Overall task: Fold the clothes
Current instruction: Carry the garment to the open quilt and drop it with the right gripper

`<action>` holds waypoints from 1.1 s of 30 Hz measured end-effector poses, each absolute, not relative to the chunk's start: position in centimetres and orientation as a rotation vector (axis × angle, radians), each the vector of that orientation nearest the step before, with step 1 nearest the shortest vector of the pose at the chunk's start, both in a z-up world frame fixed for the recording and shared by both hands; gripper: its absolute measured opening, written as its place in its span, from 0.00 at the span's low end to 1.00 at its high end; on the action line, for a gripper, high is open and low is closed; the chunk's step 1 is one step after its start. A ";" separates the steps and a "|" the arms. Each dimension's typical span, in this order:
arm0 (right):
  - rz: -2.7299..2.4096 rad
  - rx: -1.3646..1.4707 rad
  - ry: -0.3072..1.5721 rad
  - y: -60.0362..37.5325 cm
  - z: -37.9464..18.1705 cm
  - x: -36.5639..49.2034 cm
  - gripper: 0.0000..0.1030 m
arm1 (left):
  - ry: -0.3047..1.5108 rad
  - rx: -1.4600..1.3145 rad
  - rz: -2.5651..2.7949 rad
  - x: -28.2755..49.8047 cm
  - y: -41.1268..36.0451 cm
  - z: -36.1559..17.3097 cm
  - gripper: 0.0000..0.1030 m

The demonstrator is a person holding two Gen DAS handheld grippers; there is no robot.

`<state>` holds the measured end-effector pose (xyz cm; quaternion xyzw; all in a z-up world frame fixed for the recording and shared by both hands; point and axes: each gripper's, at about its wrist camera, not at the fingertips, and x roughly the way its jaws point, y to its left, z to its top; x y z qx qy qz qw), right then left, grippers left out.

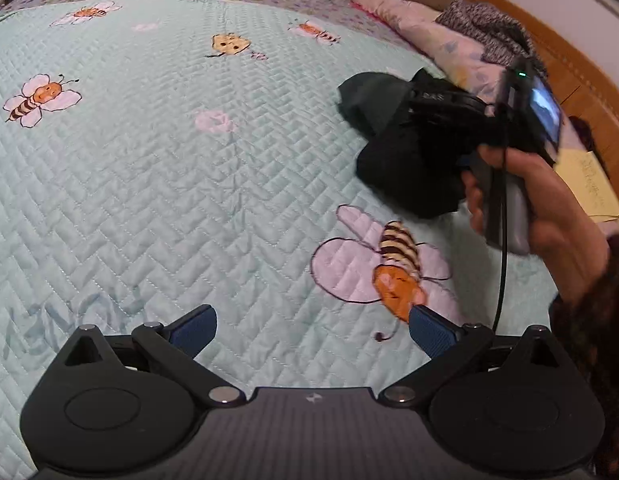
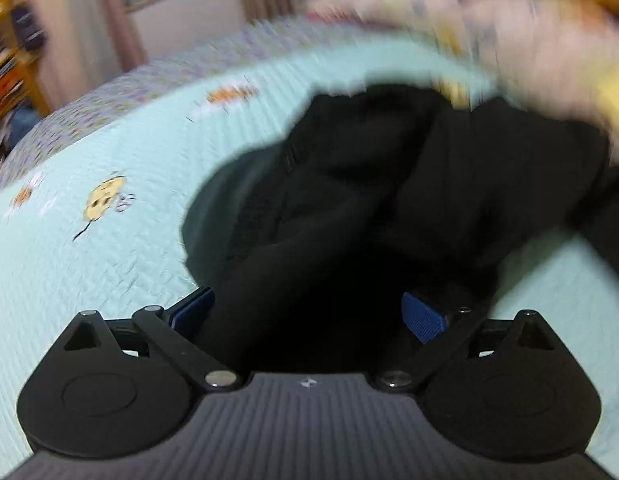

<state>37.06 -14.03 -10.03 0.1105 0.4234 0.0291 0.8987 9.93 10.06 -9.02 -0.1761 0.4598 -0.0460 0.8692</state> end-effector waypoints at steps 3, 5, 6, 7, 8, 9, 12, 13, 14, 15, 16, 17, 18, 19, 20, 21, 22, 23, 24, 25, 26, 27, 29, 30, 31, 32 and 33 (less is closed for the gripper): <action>0.104 0.423 0.876 -15.5 -12.2 37.5 0.53 | 0.981 -0.415 -0.092 9.9 11.2 -9.7 0.99; 0.184 0.656 0.831 -17.4 -13.1 37.2 0.33 | 0.970 -0.438 -0.088 9.3 12.1 -9.8 0.99; 0.237 0.790 0.819 -18.3 -13.5 37.0 0.29 | 0.961 -0.445 -0.085 9.0 12.7 -9.7 0.99; 0.278 0.842 0.797 -18.3 -13.3 36.7 0.28 | 0.951 -0.450 -0.080 8.6 13.2 -9.5 0.99; 0.316 0.884 0.773 -17.9 -12.6 36.1 0.27 | 0.940 -0.457 -0.076 8.3 13.8 -9.4 0.99; 0.341 0.923 0.755 -17.3 -11.8 35.7 0.26 | 0.929 -0.468 -0.073 7.9 14.4 -9.3 0.99; 0.452 0.939 0.658 -13.7 -7.0 34.7 0.26 | 0.884 -0.512 -0.071 6.7 16.6 -8.7 0.99; 0.487 0.927 0.632 -12.3 -5.0 34.4 0.26 | 0.867 -0.528 -0.067 6.3 17.4 -8.5 0.99; 0.534 0.925 0.613 -10.8 -2.9 34.2 0.26 | 0.850 -0.545 -0.062 5.8 18.3 -8.3 0.99; 0.594 0.920 0.598 -9.2 -1.2 34.1 0.26 | 0.833 -0.564 -0.053 5.4 19.2 -8.1 0.99; 0.655 0.914 0.584 -7.6 0.6 33.9 0.26 | 0.815 -0.582 -0.045 4.9 20.1 -8.0 0.99; 0.729 0.892 0.579 -5.2 2.5 33.4 0.26 | 0.800 -0.596 -0.037 4.5 21.0 -7.8 0.99; 0.803 0.870 0.573 -2.8 4.4 32.9 0.26 | 0.787 -0.607 -0.026 4.1 21.8 -7.7 0.99; 0.867 0.839 0.561 -0.5 6.1 32.4 0.26 | 0.774 -0.615 -0.011 3.6 22.7 -7.5 0.99; 0.945 0.833 0.555 1.7 7.4 31.7 0.26 | 0.759 -0.616 0.010 3.1 23.5 -7.3 0.99; 1.024 0.826 0.548 3.9 8.8 31.0 0.26 | 0.745 -0.613 0.031 2.4 24.3 -7.0 0.99; 1.101 0.818 0.541 6.0 10.1 30.3 0.26 | 0.731 -0.611 0.052 1.8 25.1 -6.8 0.99; 1.159 0.809 0.529 7.6 10.8 29.5 0.26 | 0.719 -0.610 0.073 1.1 25.8 -6.6 0.99; 1.216 0.800 0.517 9.2 11.5 28.8 0.26 | 0.709 -0.612 0.092 0.5 26.6 -6.5 0.99; 1.261 0.821 0.523 10.3 11.4 28.2 0.26 | 0.700 -0.614 0.110 -0.2 27.3 -6.5 0.99; 1.277 0.834 0.537 10.3 11.2 27.6 0.26 | 0.695 -0.617 0.126 -0.9 28.0 -6.5 0.99; 1.293 0.846 0.552 10.2 10.9 27.0 0.27 | 0.693 -0.621 0.140 -1.5 28.6 -6.5 0.99; 1.259 0.834 0.656 9.3 7.8 26.6 0.30 | 0.693 -0.628 0.166 -2.6 29.5 -6.5 0.99; 1.222 0.797 0.719 9.0 5.8 26.7 0.37 | 0.695 -0.629 0.177 -2.9 29.8 -6.5 0.99; 1.147 0.728 0.791 8.6 3.2 26.4 0.42 | 0.700 -0.626 0.187 -3.2 30.0 -6.5 0.99; 1.053 0.662 0.873 7.9 0.6 25.9 0.54 | 0.708 -0.620 0.196 -3.4 30.0 -6.5 0.99; 0.958 0.596 0.953 7.3 -2.1 25.3 0.55 | 0.716 -0.612 0.203 -3.6 29.9 -6.4 0.99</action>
